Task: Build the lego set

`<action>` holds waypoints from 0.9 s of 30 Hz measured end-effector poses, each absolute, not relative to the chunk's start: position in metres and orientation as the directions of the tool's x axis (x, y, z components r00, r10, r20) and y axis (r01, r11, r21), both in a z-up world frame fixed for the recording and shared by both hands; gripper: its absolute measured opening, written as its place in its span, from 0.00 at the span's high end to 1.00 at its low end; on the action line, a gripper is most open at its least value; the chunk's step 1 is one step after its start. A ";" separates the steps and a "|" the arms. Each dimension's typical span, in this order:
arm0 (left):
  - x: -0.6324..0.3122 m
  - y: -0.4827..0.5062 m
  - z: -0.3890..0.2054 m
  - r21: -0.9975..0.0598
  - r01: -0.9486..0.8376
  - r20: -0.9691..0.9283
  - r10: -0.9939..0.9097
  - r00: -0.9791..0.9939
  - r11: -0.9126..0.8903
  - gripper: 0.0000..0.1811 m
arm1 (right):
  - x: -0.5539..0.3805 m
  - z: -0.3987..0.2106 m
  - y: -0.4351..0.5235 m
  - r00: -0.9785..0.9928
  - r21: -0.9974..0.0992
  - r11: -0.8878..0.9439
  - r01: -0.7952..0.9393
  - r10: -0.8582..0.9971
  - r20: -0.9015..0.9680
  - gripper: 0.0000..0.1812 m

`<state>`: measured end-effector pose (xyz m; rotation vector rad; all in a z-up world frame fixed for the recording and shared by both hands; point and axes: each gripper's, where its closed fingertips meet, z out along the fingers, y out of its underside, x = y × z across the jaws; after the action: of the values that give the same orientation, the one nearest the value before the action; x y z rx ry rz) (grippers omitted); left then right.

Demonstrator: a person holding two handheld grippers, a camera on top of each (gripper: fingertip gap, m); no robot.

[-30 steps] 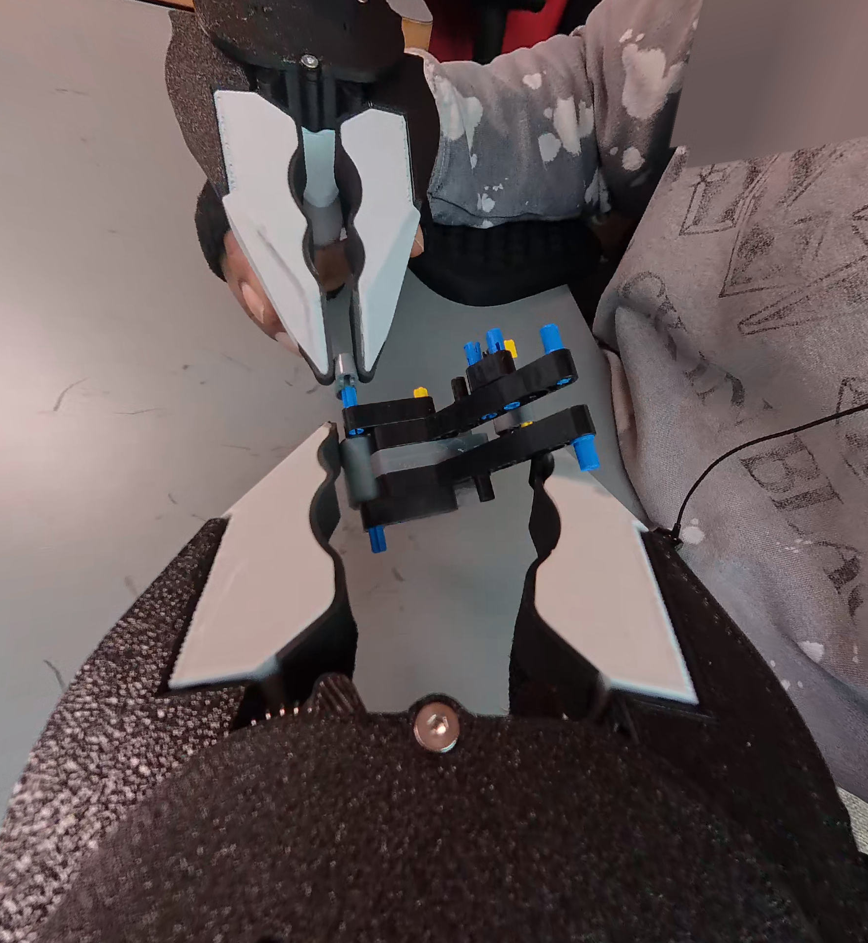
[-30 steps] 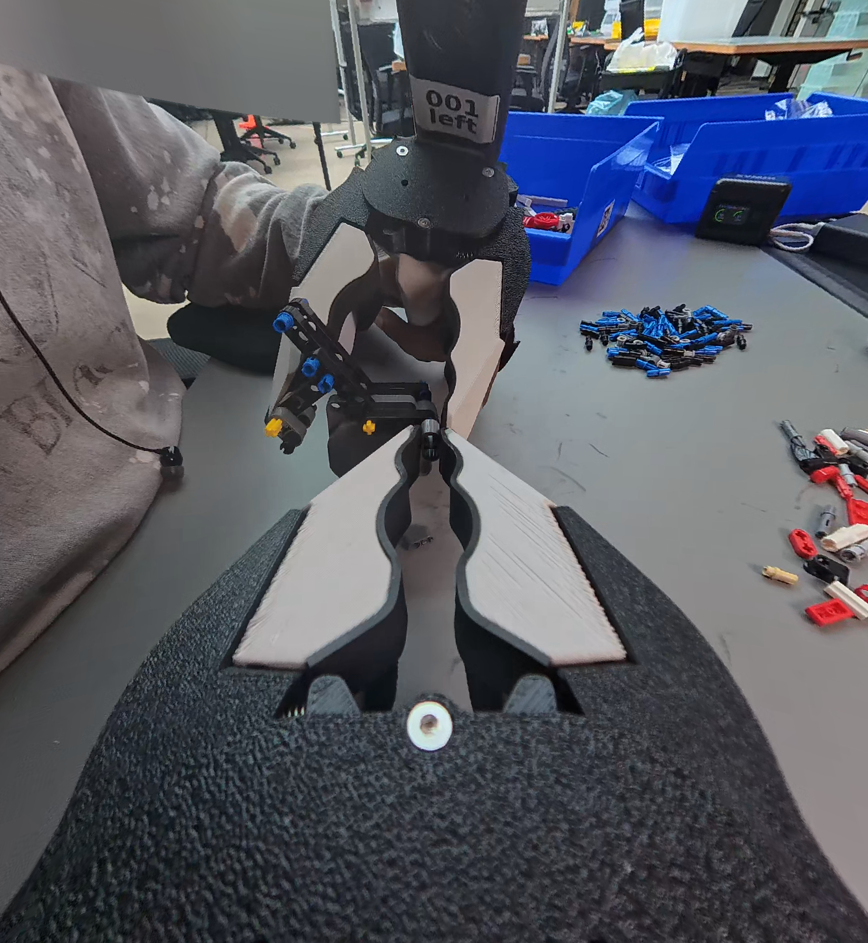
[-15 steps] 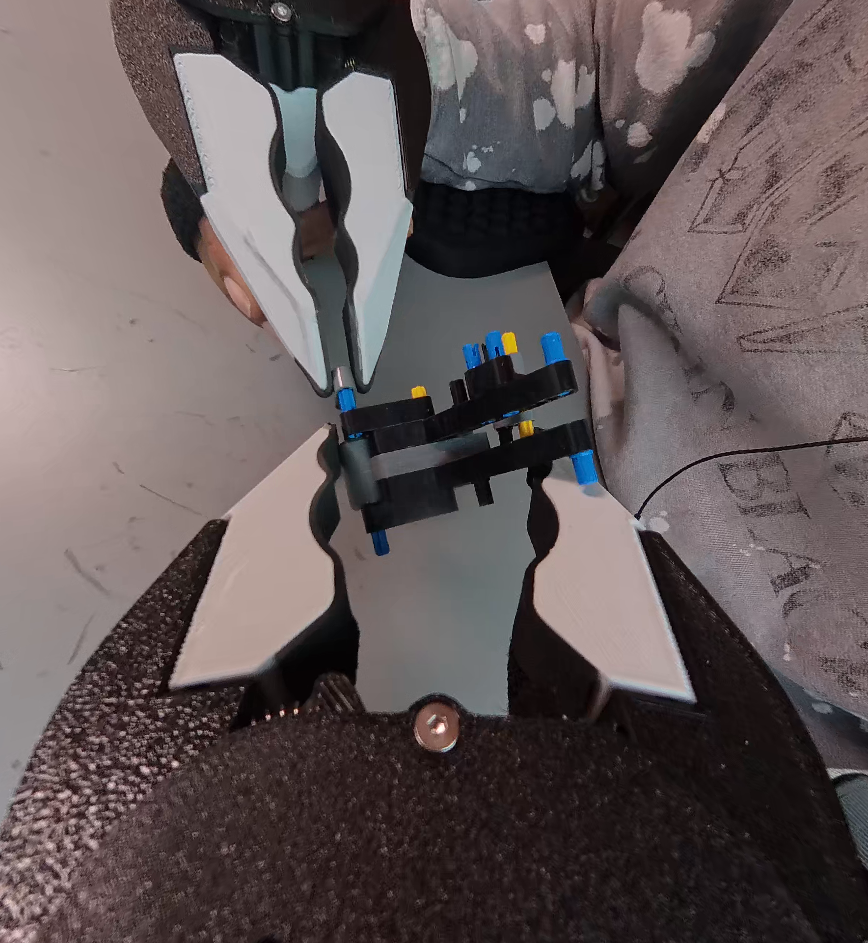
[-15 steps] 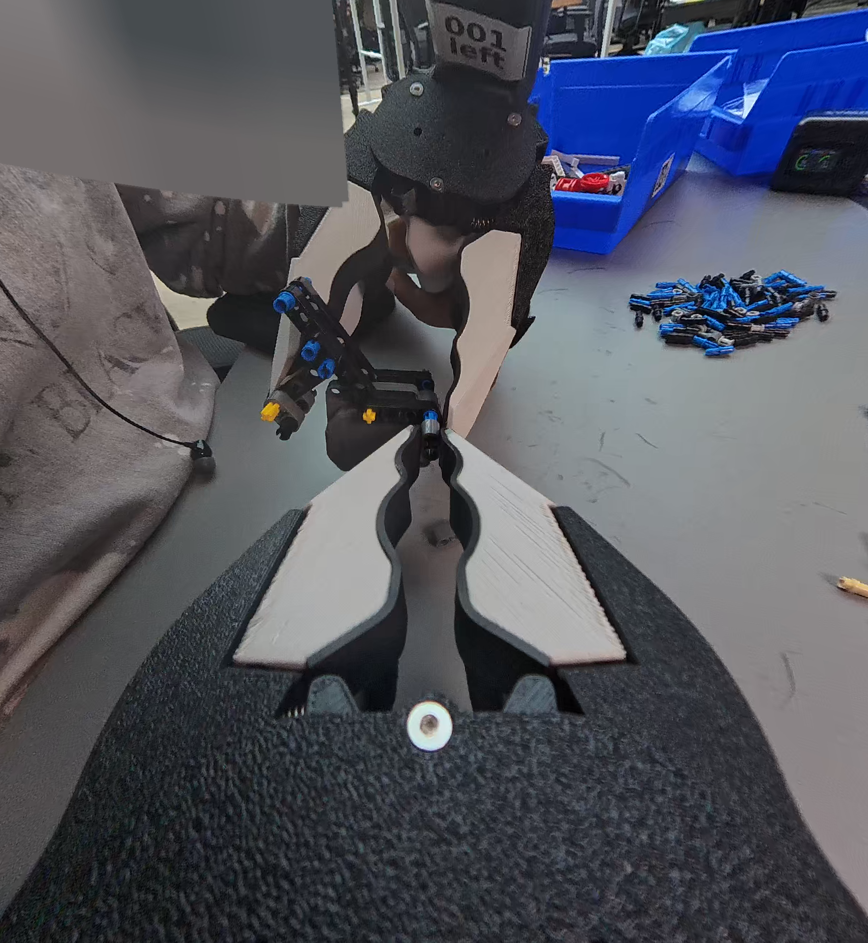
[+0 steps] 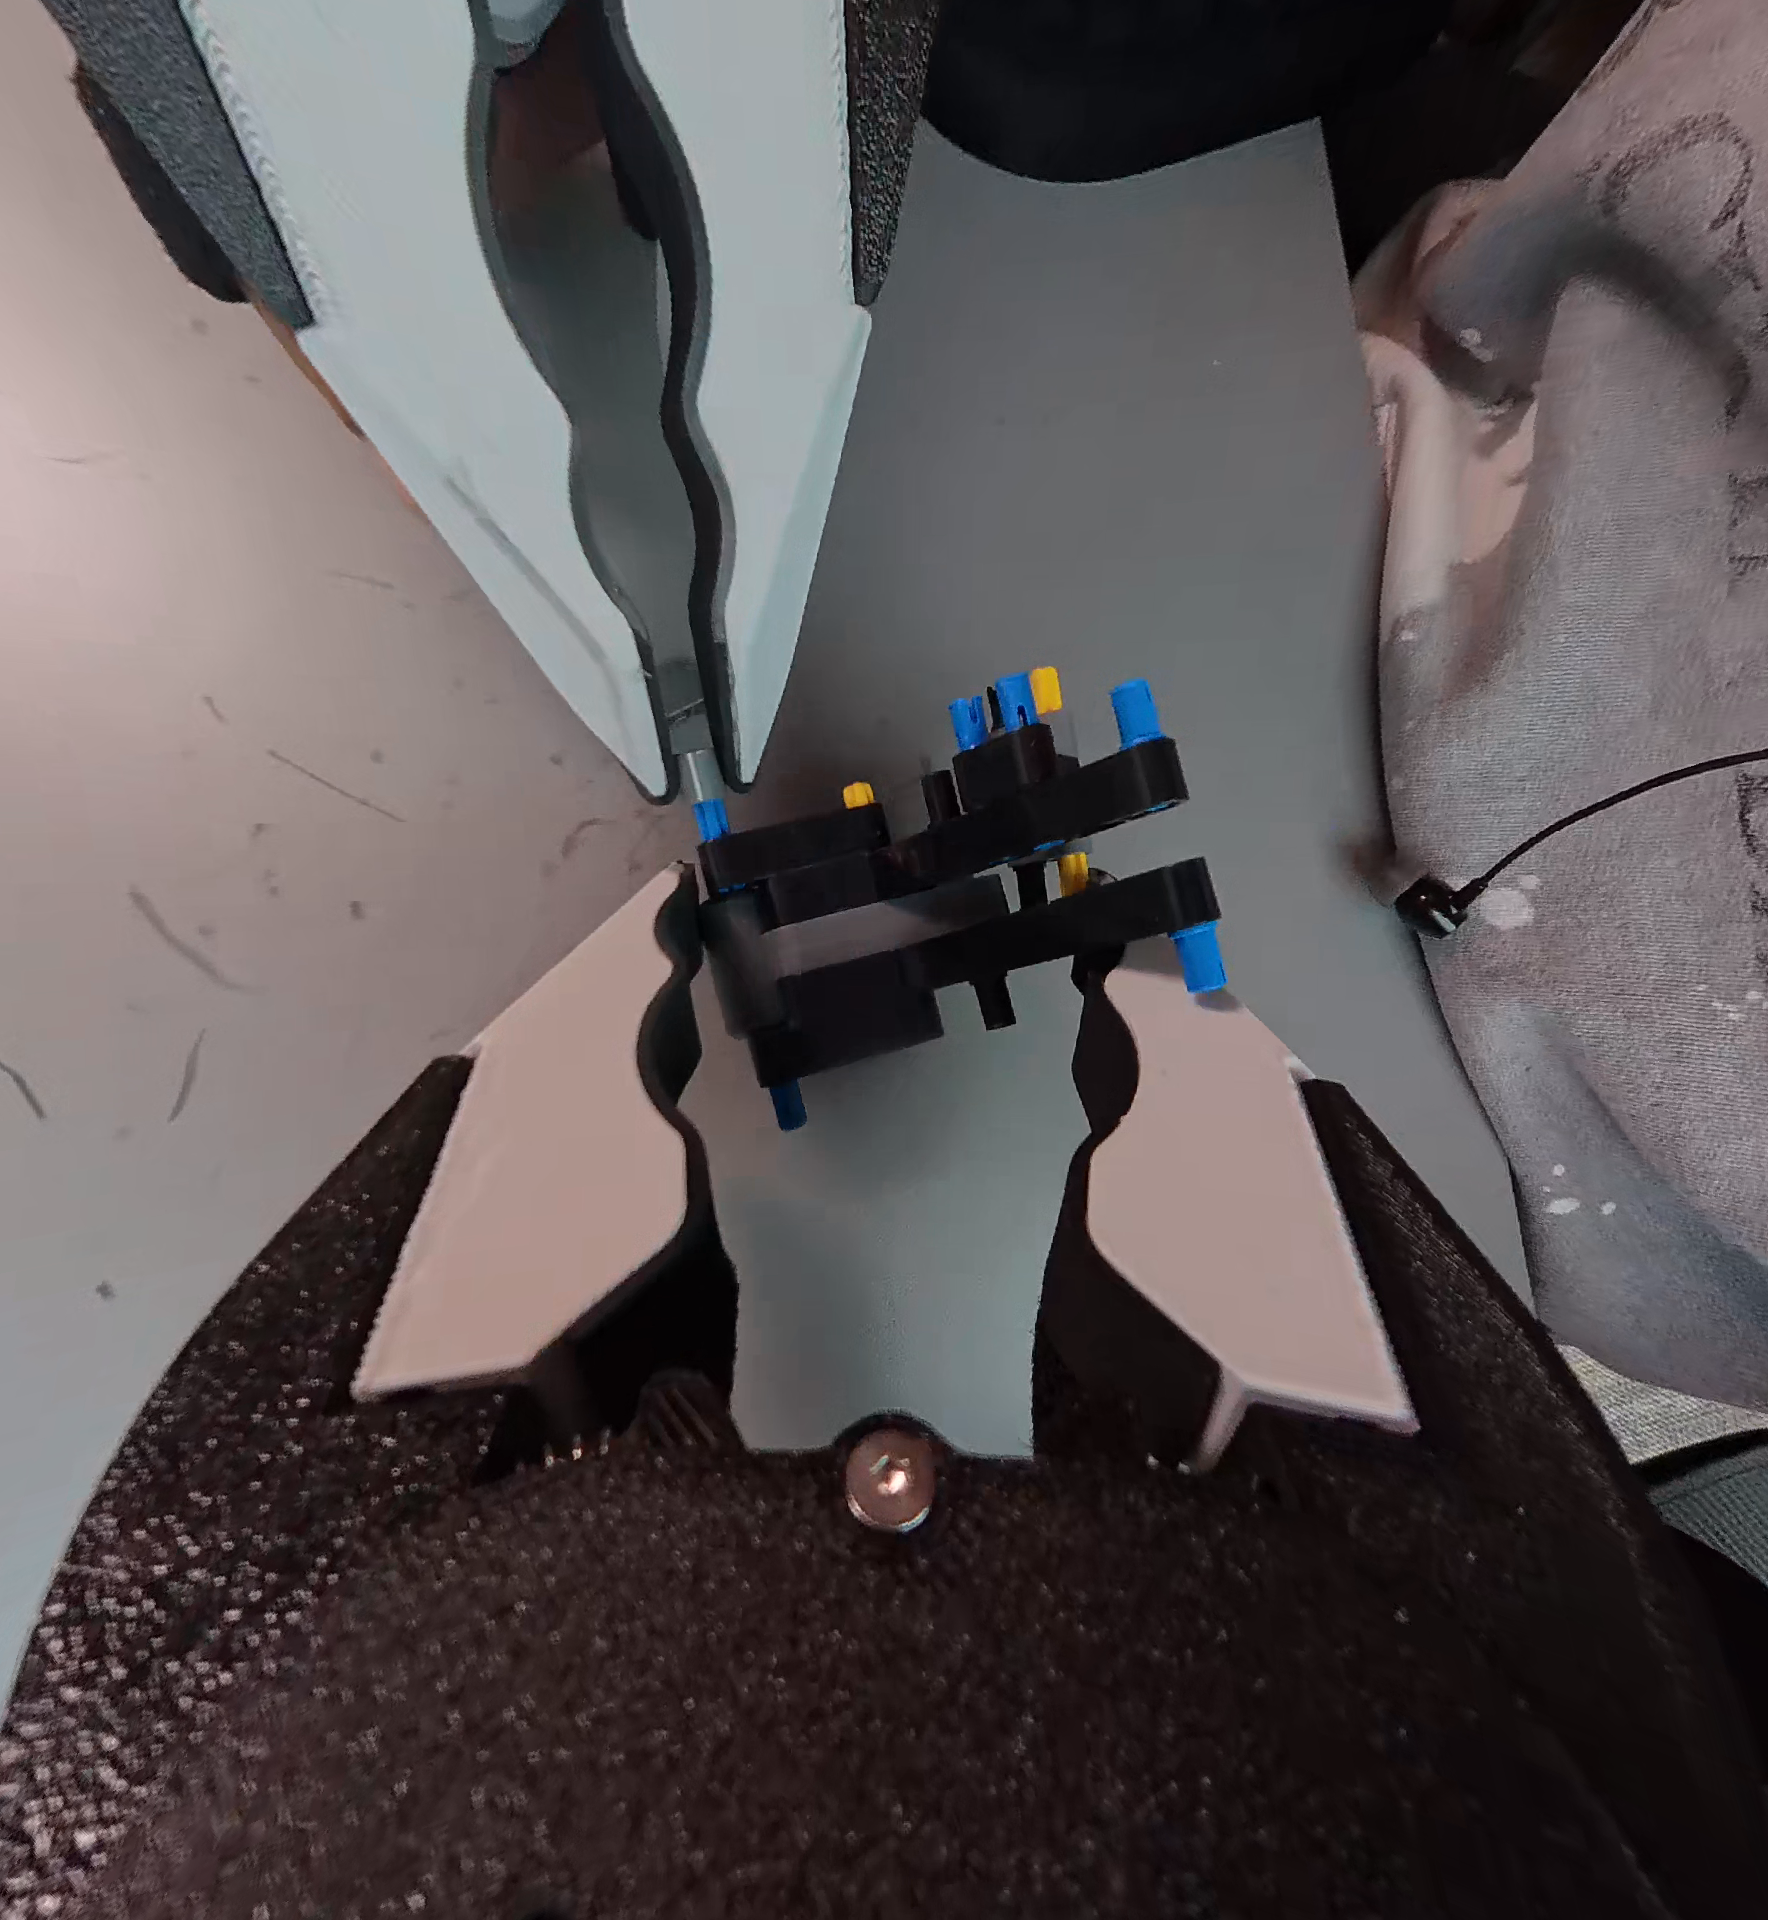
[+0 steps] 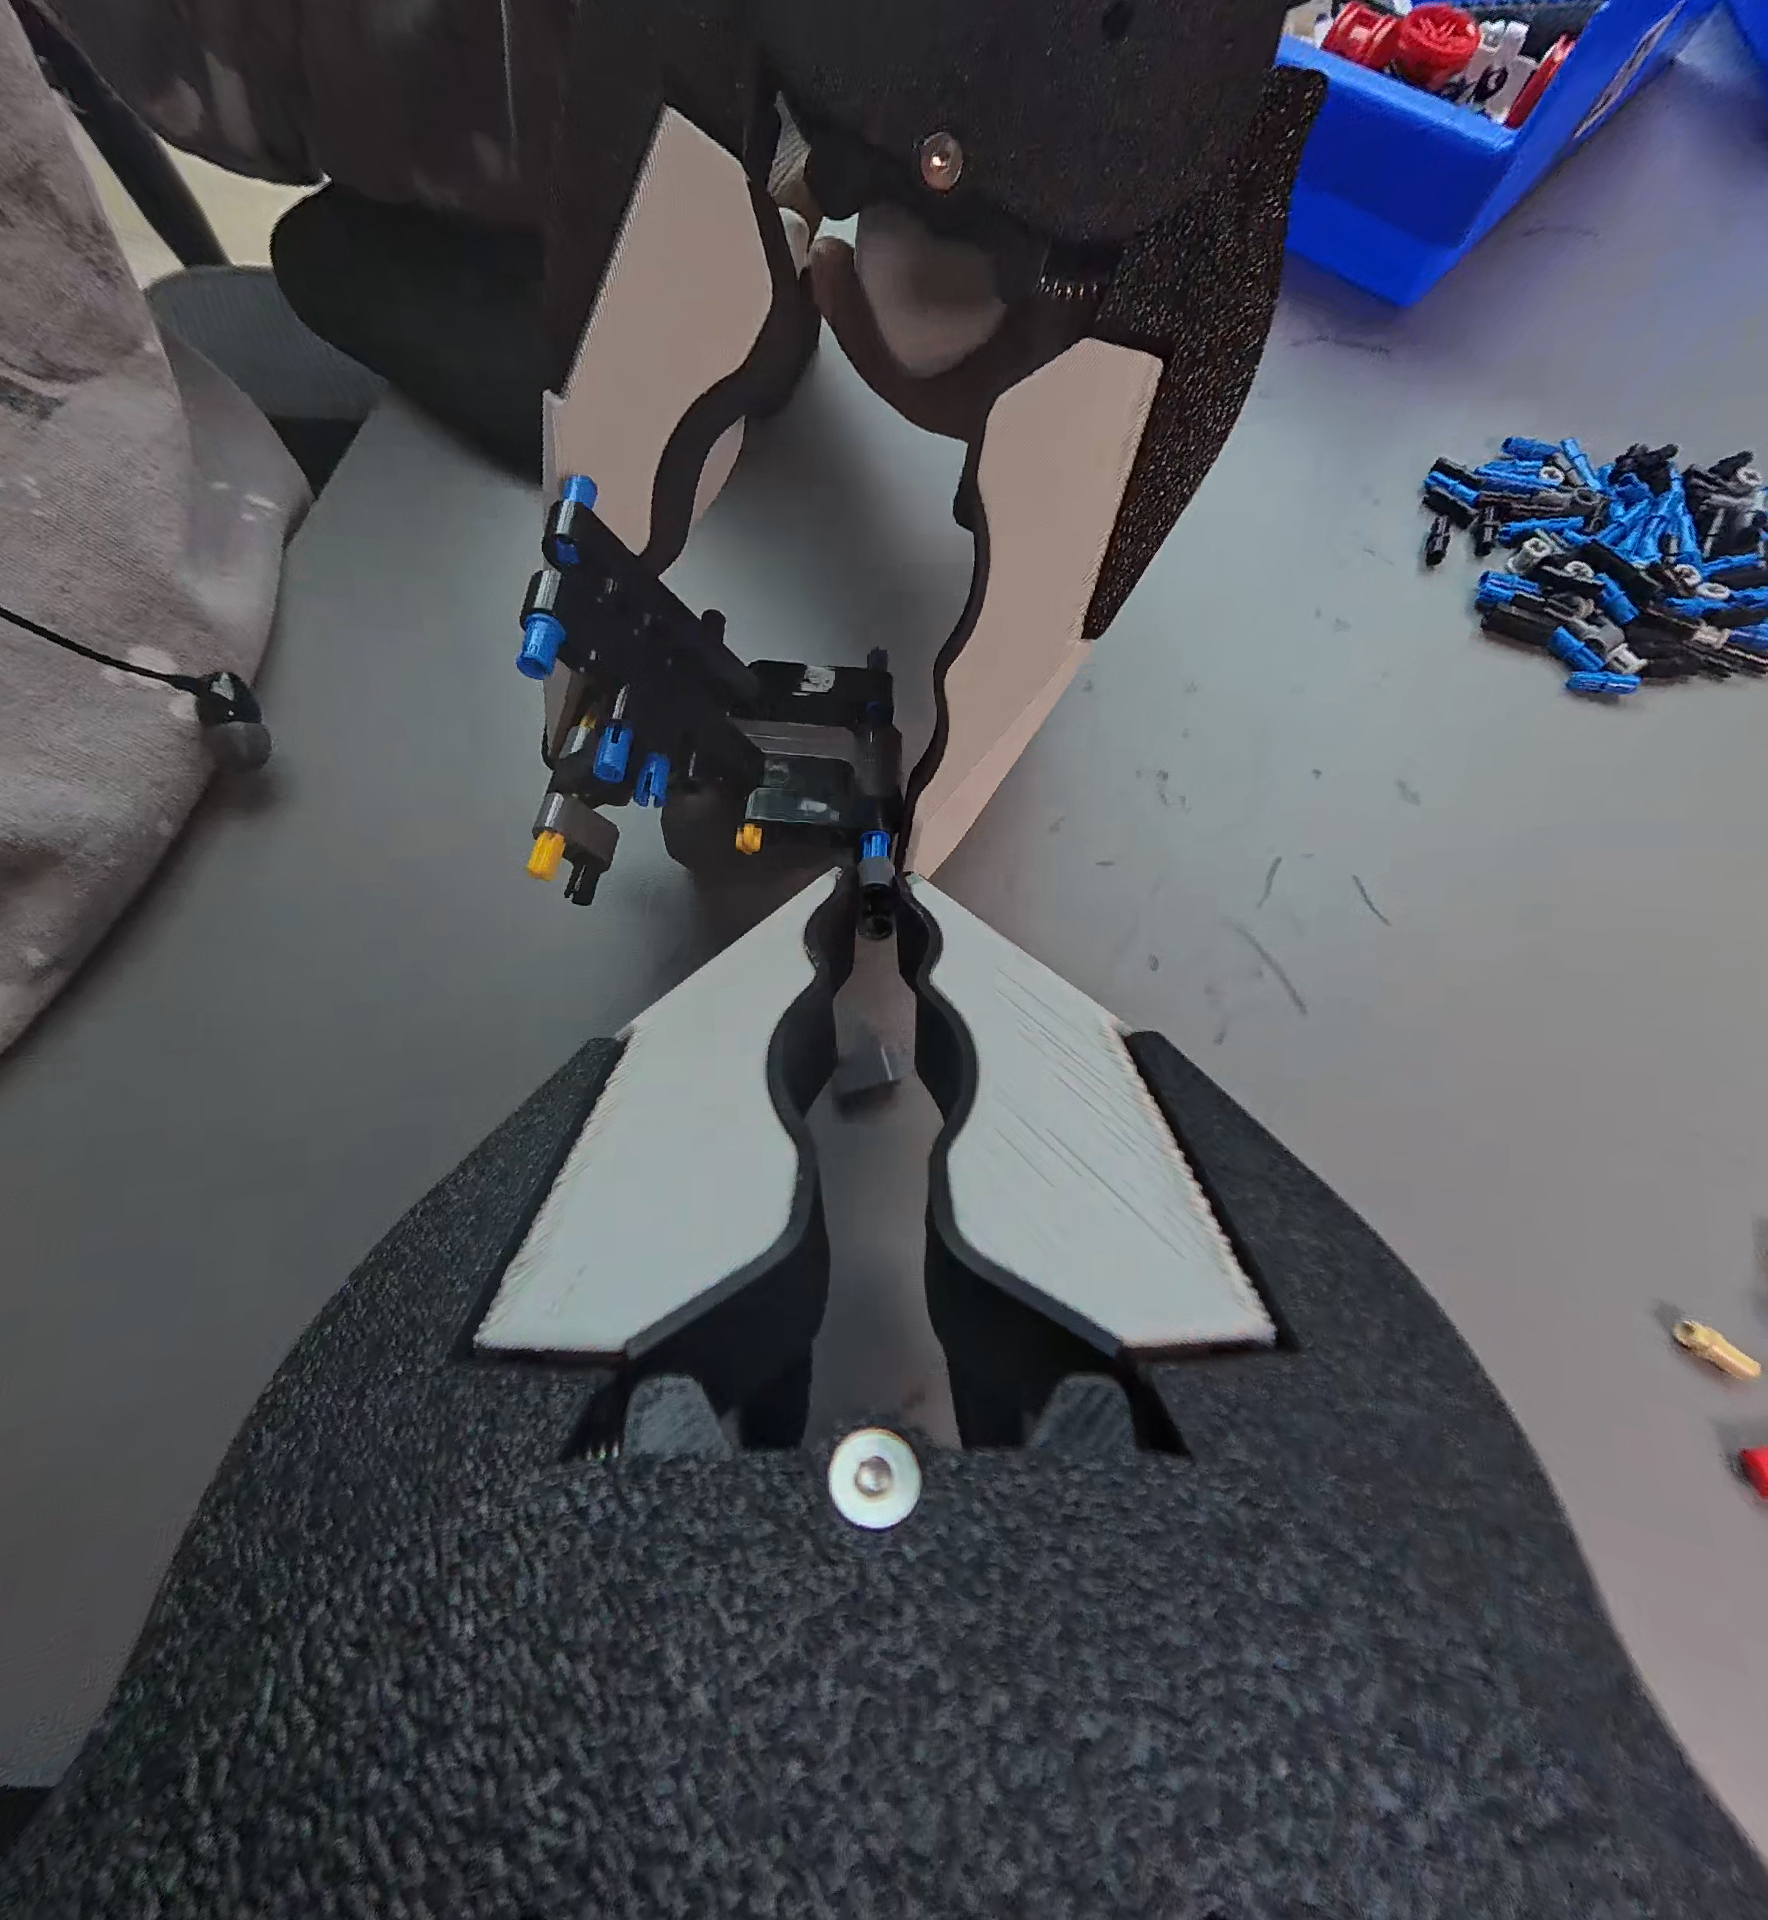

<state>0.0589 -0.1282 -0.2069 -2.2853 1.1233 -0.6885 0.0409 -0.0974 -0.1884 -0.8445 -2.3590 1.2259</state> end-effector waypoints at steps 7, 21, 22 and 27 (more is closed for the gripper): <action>0.056 -0.128 -0.207 -0.694 -0.520 0.192 -0.824 0.533 -0.498 0.61 | 0.037 -0.192 -0.101 -0.754 -0.842 0.403 0.359 0.657 -0.007 0.96; 0.053 -0.128 -0.209 -0.735 -0.518 0.120 -0.836 0.536 -0.437 0.63 | 0.032 -0.187 -0.105 -0.756 -0.825 0.462 0.325 0.651 0.066 0.97; 0.053 -0.128 -0.209 -0.736 -0.518 0.120 -0.837 0.534 -0.436 0.63 | 0.032 -0.187 -0.105 -0.763 -0.821 0.471 0.322 0.643 0.070 0.97; 0.053 -0.129 -0.209 -0.740 -0.517 0.125 -0.843 0.523 -0.431 0.63 | 0.030 -0.188 -0.108 -0.795 -0.812 0.490 0.318 0.605 0.054 0.97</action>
<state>0.0535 -0.1290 -0.2089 -2.1161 1.1004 -0.6495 0.0302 -0.1082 -0.1879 -0.7742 -2.4070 1.2085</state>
